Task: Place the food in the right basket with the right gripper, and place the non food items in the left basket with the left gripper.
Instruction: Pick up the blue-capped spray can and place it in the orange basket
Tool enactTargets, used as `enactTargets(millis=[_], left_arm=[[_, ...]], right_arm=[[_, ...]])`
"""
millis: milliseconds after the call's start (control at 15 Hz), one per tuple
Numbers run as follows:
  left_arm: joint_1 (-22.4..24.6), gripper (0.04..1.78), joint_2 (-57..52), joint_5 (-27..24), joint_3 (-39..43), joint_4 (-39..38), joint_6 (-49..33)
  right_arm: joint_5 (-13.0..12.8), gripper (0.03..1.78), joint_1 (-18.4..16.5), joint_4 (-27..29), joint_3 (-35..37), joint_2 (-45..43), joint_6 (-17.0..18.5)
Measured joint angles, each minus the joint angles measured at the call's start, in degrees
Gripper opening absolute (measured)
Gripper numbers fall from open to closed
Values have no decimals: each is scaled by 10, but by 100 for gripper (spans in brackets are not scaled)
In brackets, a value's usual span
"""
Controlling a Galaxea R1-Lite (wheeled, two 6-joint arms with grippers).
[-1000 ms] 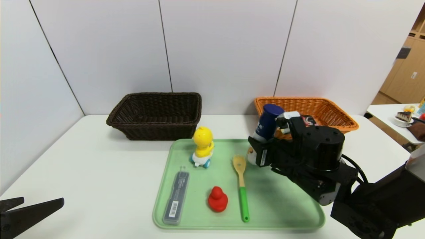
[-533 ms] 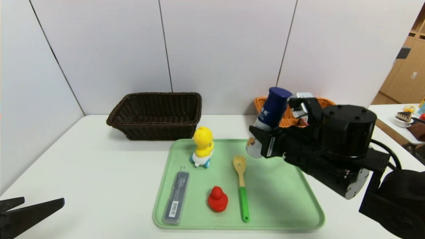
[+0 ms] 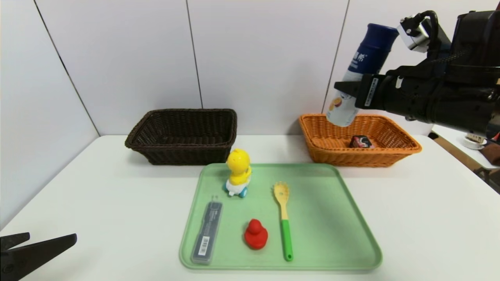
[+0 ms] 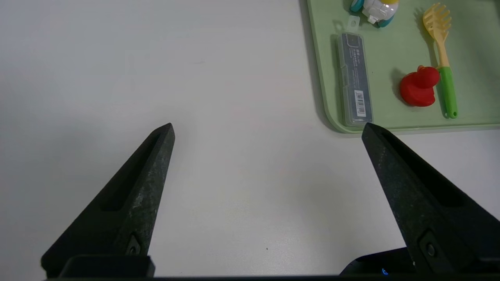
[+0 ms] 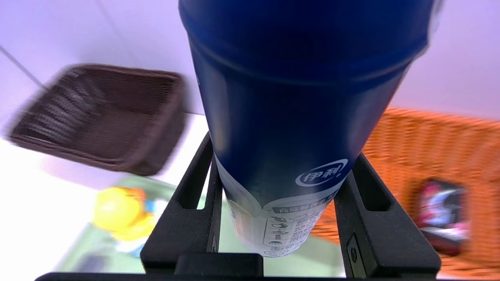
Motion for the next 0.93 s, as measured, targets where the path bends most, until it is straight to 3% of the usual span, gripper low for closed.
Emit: enactTargets(millis=[133, 333, 667, 933], left_arm=[[0, 169, 0, 0, 0, 0, -1], [0, 169, 0, 1, 0, 0, -1], [1, 169, 0, 3, -1, 0, -1], [1, 169, 1, 3, 0, 0, -1]], right_arm=[[10, 80, -33, 0, -15, 15, -29], [10, 80, -61, -10, -25, 47, -31], [5, 80, -96, -118, -30, 137, -32], [4, 80, -105, -156, -30, 196, -32]])
